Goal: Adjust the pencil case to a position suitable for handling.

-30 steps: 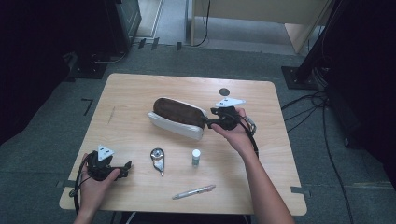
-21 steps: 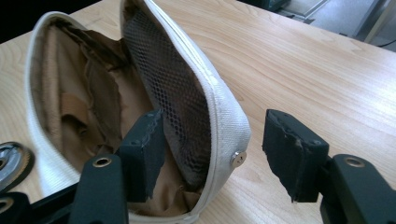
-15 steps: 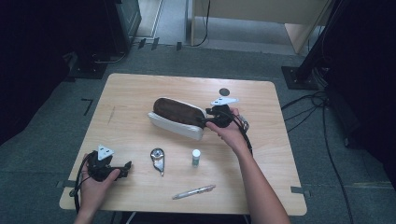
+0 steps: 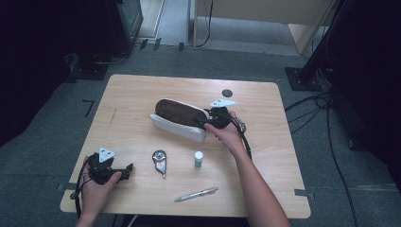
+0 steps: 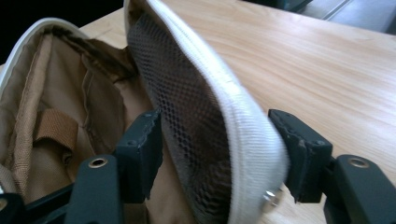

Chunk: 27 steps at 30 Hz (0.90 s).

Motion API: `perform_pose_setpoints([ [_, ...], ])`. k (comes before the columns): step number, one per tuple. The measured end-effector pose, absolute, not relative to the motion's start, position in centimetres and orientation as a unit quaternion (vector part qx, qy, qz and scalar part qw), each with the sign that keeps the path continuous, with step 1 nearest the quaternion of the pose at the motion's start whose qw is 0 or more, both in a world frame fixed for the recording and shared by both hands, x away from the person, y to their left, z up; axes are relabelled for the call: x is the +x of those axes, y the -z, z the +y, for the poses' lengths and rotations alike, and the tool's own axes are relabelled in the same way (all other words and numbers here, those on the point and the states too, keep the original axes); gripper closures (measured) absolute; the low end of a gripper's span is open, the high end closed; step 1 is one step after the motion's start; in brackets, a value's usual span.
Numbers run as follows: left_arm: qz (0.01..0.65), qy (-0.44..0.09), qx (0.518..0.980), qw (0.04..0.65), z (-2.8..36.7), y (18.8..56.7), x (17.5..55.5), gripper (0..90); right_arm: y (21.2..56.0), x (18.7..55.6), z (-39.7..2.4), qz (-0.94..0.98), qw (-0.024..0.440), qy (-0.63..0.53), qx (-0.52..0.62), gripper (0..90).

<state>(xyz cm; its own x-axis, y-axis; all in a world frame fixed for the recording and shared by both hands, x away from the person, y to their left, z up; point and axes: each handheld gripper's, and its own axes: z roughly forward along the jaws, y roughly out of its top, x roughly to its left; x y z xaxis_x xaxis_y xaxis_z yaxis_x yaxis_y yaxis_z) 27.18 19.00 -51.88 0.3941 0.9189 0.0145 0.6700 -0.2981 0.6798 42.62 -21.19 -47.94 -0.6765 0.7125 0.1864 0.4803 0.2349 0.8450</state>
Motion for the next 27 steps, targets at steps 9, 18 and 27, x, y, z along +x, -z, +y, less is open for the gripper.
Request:
perform_pose_setpoints([
  [9,0.51,-0.207,0.779,0.301,19.0,51.9,27.2,0.0,49.3,43.1,-20.7,0.794,0.1,-0.454,0.393,50.2],
  [18,0.51,-0.207,0.779,0.301,19.0,51.9,27.2,0.0,48.5,42.0,-21.3,0.789,0.097,-0.483,0.367,81.4],
  [27,0.51,-0.207,0.779,0.301,19.0,51.9,27.2,0.0,47.3,39.8,-23.5,0.747,0.096,-0.505,0.422,85.7],
])
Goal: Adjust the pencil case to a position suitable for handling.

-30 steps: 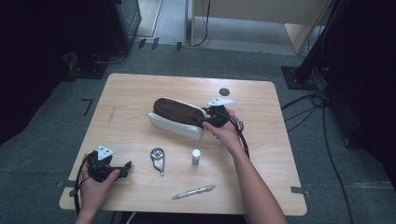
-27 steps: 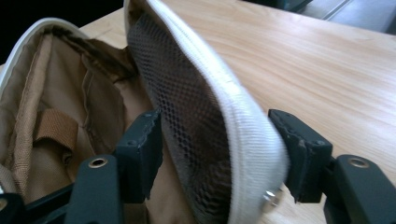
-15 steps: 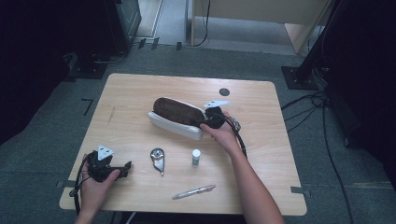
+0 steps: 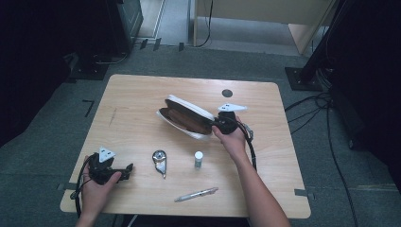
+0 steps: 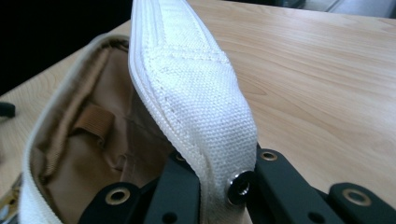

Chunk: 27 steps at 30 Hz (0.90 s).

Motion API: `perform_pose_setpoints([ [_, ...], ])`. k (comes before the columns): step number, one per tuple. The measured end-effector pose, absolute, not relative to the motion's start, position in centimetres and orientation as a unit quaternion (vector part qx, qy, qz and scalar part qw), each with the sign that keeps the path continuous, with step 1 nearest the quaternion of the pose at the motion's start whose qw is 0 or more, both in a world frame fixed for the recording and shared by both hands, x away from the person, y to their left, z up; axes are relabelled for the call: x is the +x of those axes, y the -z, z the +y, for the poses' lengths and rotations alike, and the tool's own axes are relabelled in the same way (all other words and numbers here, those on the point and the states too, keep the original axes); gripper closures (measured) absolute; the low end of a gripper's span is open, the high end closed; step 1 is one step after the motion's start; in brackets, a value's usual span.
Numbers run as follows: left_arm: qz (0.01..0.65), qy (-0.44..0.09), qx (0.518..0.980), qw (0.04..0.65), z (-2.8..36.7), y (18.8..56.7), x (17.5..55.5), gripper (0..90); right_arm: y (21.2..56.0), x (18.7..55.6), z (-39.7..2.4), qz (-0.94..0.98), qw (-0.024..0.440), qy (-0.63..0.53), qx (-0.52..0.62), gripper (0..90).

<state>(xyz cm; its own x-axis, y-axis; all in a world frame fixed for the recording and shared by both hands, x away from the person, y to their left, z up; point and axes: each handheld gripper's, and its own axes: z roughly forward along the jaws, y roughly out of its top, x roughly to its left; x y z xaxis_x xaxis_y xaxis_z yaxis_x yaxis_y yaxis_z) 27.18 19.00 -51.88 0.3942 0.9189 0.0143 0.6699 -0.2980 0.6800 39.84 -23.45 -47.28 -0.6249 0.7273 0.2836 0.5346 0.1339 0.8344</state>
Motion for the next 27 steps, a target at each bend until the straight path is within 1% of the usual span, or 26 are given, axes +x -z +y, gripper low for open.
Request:
perform_pose_setpoints([
  [7,0.51,-0.206,0.779,0.301,19.0,51.9,27.2,0.0,46.9,37.2,-25.7,0.682,0.074,-0.543,0.485,86.2],
  [12,0.51,-0.206,0.778,0.302,19.0,51.9,27.2,0.0,47.8,35.0,-26.5,0.641,0.055,-0.557,0.525,86.3],
  [15,0.51,-0.206,0.779,0.301,19.0,51.9,27.2,0.0,48.2,34.4,-26.8,0.623,0.044,-0.566,0.538,86.3],
  [16,0.51,-0.206,0.778,0.301,19.0,51.9,27.2,0.0,48.7,34.0,-27.1,0.607,0.03,-0.571,0.552,86.2],
  [21,0.51,-0.206,0.779,0.302,19.0,51.9,27.2,0.0,49.4,33.1,-27.5,0.604,0.026,-0.564,0.562,86.2],
  [23,0.51,-0.206,0.779,0.301,19.0,51.9,27.2,0.0,50.1,32.5,-27.8,0.594,0.012,-0.566,0.572,86.2],
  [27,0.51,-0.206,0.779,0.301,19.0,51.9,27.2,0.0,50.7,32.1,-27.9,0.581,-0.001,-0.566,0.585,85.9],
])
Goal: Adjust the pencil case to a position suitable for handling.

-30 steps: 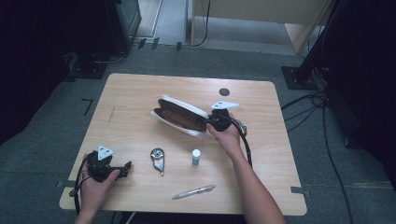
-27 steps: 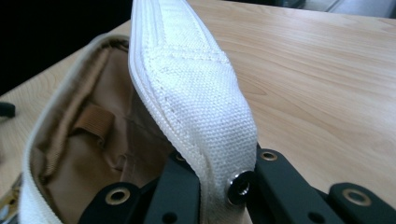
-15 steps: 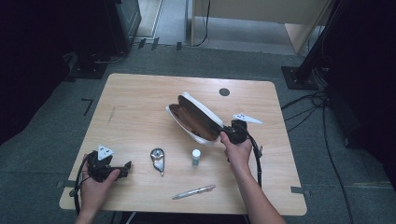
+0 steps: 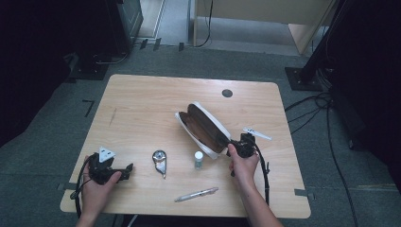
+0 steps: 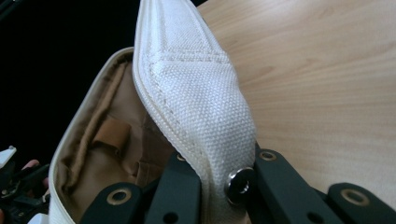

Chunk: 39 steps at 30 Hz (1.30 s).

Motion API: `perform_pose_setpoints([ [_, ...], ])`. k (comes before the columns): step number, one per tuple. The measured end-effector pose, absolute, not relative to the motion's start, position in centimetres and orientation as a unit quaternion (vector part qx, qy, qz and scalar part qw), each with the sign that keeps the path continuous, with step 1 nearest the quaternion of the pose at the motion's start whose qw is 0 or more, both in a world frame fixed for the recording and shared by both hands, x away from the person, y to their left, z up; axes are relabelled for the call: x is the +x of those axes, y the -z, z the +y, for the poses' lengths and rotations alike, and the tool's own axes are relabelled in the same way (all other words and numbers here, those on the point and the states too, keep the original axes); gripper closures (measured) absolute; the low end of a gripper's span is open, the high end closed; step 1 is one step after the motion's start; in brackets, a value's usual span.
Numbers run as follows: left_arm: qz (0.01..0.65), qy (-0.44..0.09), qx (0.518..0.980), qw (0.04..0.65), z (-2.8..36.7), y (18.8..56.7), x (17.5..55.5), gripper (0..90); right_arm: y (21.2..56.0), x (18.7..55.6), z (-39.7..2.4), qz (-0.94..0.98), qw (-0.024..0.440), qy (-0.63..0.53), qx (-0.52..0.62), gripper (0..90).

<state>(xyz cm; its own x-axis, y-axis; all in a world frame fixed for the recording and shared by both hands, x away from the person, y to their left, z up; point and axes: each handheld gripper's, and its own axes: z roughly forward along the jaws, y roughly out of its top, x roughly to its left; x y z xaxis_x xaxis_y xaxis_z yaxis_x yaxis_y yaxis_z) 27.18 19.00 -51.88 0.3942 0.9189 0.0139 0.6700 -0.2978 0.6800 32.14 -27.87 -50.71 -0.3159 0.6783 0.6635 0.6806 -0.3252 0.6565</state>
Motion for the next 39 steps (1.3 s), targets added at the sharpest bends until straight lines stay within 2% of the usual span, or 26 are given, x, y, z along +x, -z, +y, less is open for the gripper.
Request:
perform_pose_setpoints([
  [5,0.51,-0.206,0.779,0.301,19.0,51.9,27.2,0.0,51.4,32.0,-27.7,-0.588,-0.017,0.559,-0.584,81.1],
  [8,0.51,-0.206,0.779,0.301,19.0,51.9,27.2,0.0,51.1,31.8,-27.6,-0.605,-0.052,0.55,-0.573,72.0],
  [9,0.51,-0.206,0.779,0.301,19.0,51.9,27.2,0.0,50.8,31.7,-27.7,-0.615,-0.066,0.546,-0.565,63.9],
  [10,0.51,-0.206,0.779,0.301,19.0,51.9,27.2,0.0,50.8,31.7,-27.7,-0.615,-0.066,0.546,-0.565,63.9],
  [11,0.51,-0.206,0.778,0.302,19.0,51.9,27.2,0.0,50.6,31.6,-27.7,-0.618,-0.074,0.543,-0.564,59.7],
  [20,0.51,-0.207,0.778,0.302,19.0,51.9,27.2,0.0,47.9,30.1,-28.0,-0.67,-0.182,0.501,-0.517,37.5],
  [28,0.511,-0.207,0.778,0.302,19.0,51.9,27.2,0.0,46.0,28.8,-28.2,-0.687,-0.214,0.496,-0.487,34.3],
  [39,0.507,-0.204,0.78,0.305,18.9,51.9,27.2,0.0,43.7,26.8,-28.4,-0.696,-0.215,0.509,-0.458,37.3],
])
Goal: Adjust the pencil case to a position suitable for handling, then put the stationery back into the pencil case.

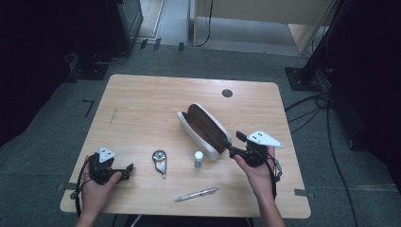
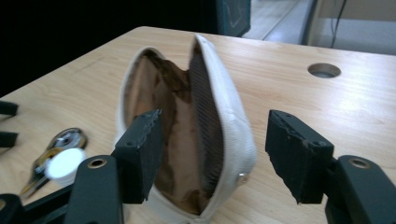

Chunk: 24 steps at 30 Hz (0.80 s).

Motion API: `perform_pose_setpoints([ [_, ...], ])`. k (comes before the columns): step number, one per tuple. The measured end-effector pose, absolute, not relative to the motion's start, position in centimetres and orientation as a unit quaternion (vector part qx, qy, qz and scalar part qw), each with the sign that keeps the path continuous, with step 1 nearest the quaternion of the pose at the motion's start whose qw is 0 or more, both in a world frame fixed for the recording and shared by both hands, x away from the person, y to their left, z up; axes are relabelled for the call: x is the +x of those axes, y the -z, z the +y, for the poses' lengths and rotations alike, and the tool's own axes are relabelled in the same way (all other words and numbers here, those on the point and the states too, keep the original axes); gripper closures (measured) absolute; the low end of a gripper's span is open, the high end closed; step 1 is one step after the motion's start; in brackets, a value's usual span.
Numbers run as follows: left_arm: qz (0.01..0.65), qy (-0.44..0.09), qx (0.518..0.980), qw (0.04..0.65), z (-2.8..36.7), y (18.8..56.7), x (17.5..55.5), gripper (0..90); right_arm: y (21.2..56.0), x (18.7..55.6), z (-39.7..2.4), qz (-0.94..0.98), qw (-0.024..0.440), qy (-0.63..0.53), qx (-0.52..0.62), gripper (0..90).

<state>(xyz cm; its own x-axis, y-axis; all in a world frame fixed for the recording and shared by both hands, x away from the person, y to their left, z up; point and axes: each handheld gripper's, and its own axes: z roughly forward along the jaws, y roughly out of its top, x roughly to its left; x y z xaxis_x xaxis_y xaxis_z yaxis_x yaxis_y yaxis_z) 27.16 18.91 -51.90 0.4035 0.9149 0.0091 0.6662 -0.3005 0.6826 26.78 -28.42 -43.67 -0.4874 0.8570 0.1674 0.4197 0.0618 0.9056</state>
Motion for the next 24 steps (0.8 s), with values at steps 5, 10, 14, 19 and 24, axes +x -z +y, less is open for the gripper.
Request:
perform_pose_setpoints([
  [5,0.504,-0.203,0.782,0.305,18.9,51.9,27.2,0.0,43.0,25.8,-27.5,0.709,0.196,-0.523,0.431,40.3],
  [10,0.503,-0.203,0.783,0.305,18.9,51.9,27.2,0.0,43.0,25.1,-26.1,0.718,0.18,-0.532,0.411,43.6],
  [14,0.502,-0.203,0.783,0.305,18.9,51.9,27.2,0.0,43.5,24.8,-25.1,0.73,0.168,-0.529,0.398,44.3],
  [19,0.502,-0.203,0.784,0.305,18.9,51.9,27.2,0.0,43.9,24.6,-24.0,0.737,0.151,-0.531,0.389,44.6],
  [24,0.501,-0.203,0.784,0.305,18.9,51.9,27.2,0.0,44.5,24.6,-23.2,0.746,0.146,-0.527,0.381,44.7],
])
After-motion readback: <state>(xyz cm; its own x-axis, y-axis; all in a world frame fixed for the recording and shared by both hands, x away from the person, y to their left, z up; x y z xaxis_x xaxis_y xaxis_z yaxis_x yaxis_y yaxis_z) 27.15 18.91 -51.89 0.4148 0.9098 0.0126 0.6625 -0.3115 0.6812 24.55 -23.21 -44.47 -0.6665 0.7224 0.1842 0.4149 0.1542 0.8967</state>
